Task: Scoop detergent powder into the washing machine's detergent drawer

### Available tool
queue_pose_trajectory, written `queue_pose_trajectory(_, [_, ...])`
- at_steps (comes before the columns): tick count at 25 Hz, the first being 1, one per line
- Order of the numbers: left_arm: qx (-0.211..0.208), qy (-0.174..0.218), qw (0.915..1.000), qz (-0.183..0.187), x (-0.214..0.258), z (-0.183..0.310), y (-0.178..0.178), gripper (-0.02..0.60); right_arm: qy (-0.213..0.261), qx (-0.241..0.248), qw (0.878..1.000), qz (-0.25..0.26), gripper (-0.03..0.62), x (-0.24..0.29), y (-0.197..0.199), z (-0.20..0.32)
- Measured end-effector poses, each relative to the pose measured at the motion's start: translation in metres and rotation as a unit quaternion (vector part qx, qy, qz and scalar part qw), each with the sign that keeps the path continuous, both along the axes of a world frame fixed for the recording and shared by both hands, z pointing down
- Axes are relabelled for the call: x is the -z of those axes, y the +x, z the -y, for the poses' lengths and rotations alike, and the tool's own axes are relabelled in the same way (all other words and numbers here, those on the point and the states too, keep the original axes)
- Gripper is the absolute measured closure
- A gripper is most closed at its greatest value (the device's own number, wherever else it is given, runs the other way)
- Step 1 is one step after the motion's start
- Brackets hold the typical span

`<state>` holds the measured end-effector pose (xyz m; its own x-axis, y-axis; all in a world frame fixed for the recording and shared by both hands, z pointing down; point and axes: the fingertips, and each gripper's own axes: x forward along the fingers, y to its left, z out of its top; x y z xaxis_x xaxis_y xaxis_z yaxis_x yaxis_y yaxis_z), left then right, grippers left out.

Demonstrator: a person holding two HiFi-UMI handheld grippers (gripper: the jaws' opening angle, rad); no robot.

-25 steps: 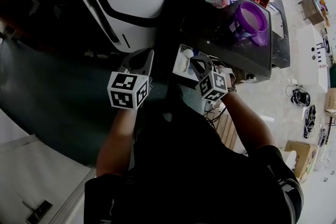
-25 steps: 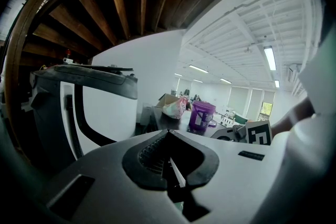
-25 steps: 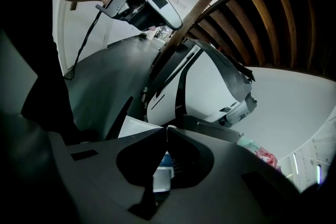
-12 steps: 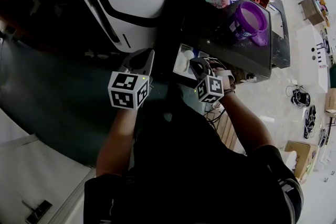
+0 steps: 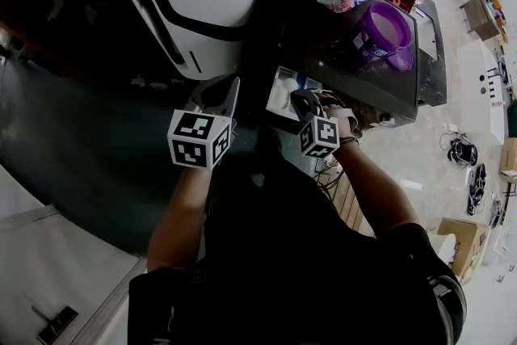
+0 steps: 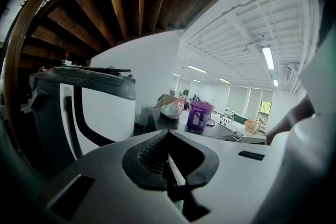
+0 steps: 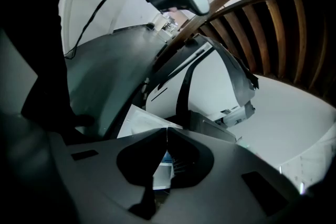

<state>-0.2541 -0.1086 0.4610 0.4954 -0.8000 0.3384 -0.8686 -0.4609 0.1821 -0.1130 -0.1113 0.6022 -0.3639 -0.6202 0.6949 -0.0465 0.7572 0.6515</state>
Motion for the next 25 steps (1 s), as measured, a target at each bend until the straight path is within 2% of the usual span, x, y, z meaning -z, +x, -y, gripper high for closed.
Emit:
queue_pose_trajectory(3, [0.002, -0.001, 1.0000, 0.001, -0.001, -0.002, -0.001, 0.574, -0.008, -0.021, 1.000, 0.013, 0.576, -0.004, 0.002, 0.005])
queue_pose_trajectory(7, [0.005, -0.002, 1.0000, 0.003, -0.002, -0.005, -0.003, 0.574, -0.020, -0.023, 1.000, 0.008, 0.576, -0.012, 0.005, 0.006])
queue_pose_trajectory(13, [0.009, -0.003, 0.9999, 0.005, -0.001, -0.004, -0.008, 0.574, -0.018, -0.032, 0.999, 0.029, 0.576, -0.008, 0.002, 0.012])
queue_pose_trajectory(17, [0.006, -0.003, 1.0000, 0.002, 0.000, -0.004, -0.006, 0.574, -0.044, -0.066, 0.994, 0.080, 0.576, 0.004, 0.002, 0.017])
queue_pose_trajectory(20, [0.001, 0.000, 1.0000, 0.002, 0.005, -0.003, -0.005, 0.574, -0.081, -0.103, 0.983, 0.128, 0.576, 0.016, 0.005, 0.020])
queue_pose_trajectory(22, [-0.001, 0.004, 1.0000, 0.001, 0.009, -0.002, -0.006, 0.574, -0.108, -0.134, 0.971, 0.167, 0.576, 0.022, 0.009, 0.023])
queue_pose_trajectory(23, [-0.002, 0.006, 1.0000, 0.000, 0.011, -0.002, -0.006, 0.574, -0.125, -0.152, 0.962, 0.191, 0.576, 0.025, 0.011, 0.025])
queue_pose_trajectory(25, [-0.006, 0.010, 0.9999, -0.002, 0.014, -0.002, -0.005, 0.574, -0.165, -0.192, 0.935, 0.250, 0.576, 0.031, 0.016, 0.027])
